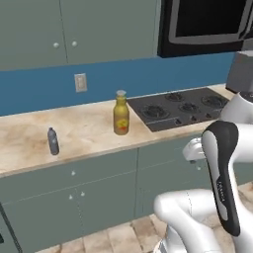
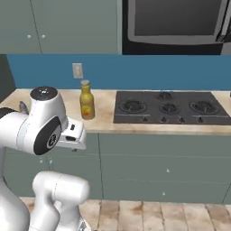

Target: Place the drinks on the dining counter in a tight cluster.

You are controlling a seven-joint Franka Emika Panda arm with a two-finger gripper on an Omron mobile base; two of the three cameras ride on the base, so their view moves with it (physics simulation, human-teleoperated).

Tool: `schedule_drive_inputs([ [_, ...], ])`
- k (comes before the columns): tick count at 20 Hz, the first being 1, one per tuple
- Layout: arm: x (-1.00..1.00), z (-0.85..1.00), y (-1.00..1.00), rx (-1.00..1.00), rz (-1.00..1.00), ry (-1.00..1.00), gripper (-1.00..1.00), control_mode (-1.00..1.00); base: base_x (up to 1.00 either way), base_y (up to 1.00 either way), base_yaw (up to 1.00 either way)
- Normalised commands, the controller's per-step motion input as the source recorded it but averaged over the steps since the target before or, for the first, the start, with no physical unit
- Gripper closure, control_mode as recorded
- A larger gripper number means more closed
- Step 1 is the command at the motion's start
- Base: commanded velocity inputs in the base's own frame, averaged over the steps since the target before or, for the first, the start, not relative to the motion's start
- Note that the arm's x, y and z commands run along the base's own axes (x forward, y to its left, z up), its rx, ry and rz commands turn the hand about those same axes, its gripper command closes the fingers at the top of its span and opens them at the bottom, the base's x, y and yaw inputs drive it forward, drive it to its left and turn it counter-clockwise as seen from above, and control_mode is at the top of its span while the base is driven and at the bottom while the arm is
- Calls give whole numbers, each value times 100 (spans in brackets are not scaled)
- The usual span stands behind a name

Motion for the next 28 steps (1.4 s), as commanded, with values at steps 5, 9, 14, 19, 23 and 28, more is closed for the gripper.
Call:
schedule_drive_inputs([
  [5,0,0,0,0,0,0,-100,100,80,28,-8],
  [9,0,0,0,0,0,0,-100,100,63,3,0],
  [14,0,0,0,0,0,0,-100,100,63,-3,0],
  [19,0,0,0,0,0,0,-100,100,82,2,0],
  [23,0,0,0,0,0,0,-100,100,75,1,0],
  [28,0,0,0,0,0,0,-100,100,18,0,0],
])
